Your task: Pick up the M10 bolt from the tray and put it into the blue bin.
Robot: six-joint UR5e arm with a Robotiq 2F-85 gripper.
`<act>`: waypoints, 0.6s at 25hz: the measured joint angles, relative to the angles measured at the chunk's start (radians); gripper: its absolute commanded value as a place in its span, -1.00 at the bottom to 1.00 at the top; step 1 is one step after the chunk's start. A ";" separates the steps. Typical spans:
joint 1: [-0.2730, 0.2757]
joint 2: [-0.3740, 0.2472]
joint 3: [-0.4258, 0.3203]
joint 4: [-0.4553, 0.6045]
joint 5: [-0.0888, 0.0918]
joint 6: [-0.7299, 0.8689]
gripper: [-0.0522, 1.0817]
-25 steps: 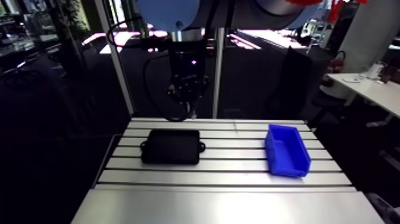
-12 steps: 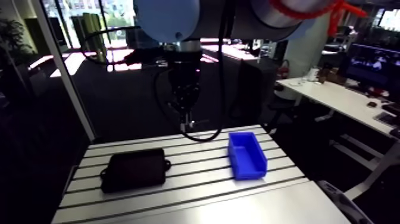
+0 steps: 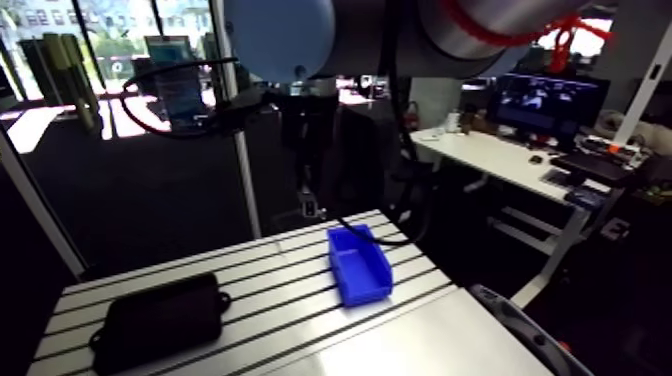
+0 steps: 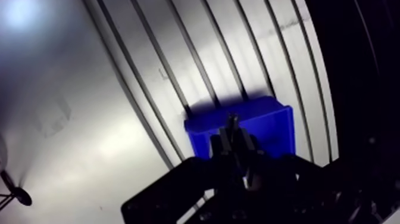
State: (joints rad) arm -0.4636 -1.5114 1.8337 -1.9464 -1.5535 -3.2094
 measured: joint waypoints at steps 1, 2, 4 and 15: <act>-0.012 0.002 0.000 0.000 -0.001 -0.036 0.91; -0.024 0.003 0.000 0.000 -0.002 -0.072 0.91; -0.044 0.006 0.000 0.000 -0.003 -0.141 0.91; -0.075 0.076 -0.024 -0.017 -0.049 -0.301 0.90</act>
State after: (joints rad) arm -0.5382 -1.4357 1.8093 -1.9639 -1.6020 -3.5102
